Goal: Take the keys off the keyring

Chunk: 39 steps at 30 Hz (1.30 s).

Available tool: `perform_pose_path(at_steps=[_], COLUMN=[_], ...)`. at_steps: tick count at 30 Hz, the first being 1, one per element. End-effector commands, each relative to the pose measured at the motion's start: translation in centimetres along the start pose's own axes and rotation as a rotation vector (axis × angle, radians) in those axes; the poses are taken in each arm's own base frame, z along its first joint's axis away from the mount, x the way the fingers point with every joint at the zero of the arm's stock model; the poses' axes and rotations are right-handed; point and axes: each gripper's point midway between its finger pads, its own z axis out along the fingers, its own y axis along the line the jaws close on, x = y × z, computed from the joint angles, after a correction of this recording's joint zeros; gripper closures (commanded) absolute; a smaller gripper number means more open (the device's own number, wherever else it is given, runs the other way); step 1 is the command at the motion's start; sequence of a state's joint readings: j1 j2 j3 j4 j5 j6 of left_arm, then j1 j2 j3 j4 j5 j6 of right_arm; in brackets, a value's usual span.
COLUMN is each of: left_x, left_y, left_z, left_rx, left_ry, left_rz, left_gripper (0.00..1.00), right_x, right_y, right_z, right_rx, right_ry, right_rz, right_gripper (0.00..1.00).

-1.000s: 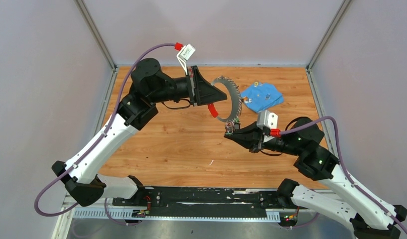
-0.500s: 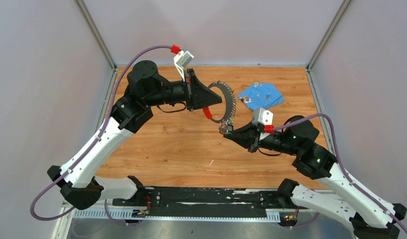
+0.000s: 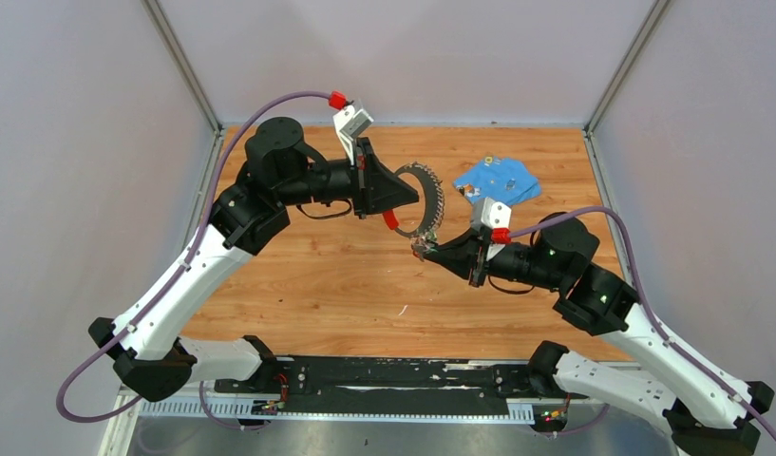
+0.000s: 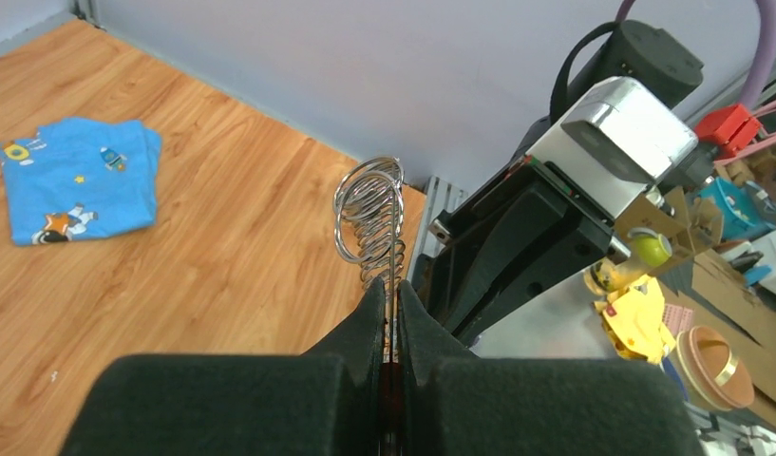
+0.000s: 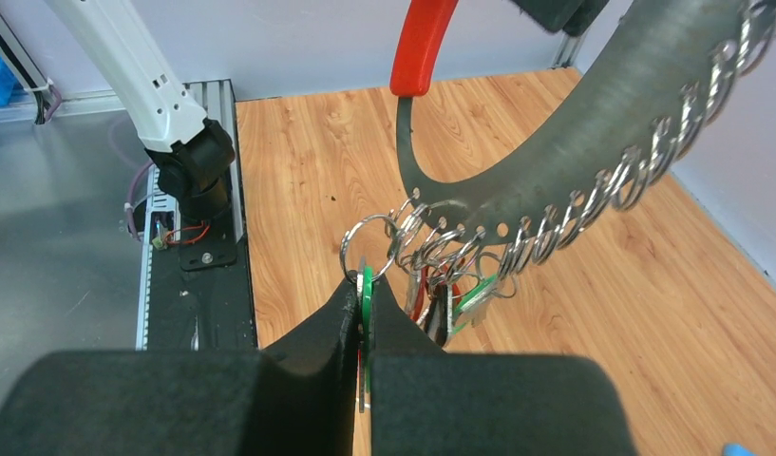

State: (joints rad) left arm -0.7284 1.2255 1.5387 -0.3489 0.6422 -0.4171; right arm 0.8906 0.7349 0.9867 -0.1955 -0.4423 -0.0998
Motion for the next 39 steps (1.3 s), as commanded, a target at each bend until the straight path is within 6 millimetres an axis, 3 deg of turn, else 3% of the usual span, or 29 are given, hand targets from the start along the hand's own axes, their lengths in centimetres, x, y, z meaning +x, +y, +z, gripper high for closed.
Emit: perform_pose_path(at_steps=[1,14,23,32,39], left_x=[-0.4,0.2,4.8,8.7,13.0], left_y=[-0.5,-0.1,4.2,7.8,13.2], left_z=[-0.8,-1.0,-0.3,0.2,0.0], left_rx=[-0.001,-0.022,-0.149,-0.259,-0.502], left_ry=[-0.002,0.007,0.048,0.054,0.032], left_rz=[0.085,0.103,0.026,-0.015,-0.228], left_gripper=[1.00,1.00,1.00,1.00,1.00], right_x=[-1.2,0.2,4.4,10.1,14.1], right_y=[0.1,-0.5,-1.8,-1.8,-2.7], right_z=[-0.1,0.9,1.7,2.7,3.1], right_rx=[0.003,0.013,0.088,0.105,0.172], right_ry=[-0.010,0.064,0.197,0.369,0.502], right_rz=[0.003,0.028,0.110,0.213,0.274], right_gripper=[0.99,0.99,0.99,0.99,1.00])
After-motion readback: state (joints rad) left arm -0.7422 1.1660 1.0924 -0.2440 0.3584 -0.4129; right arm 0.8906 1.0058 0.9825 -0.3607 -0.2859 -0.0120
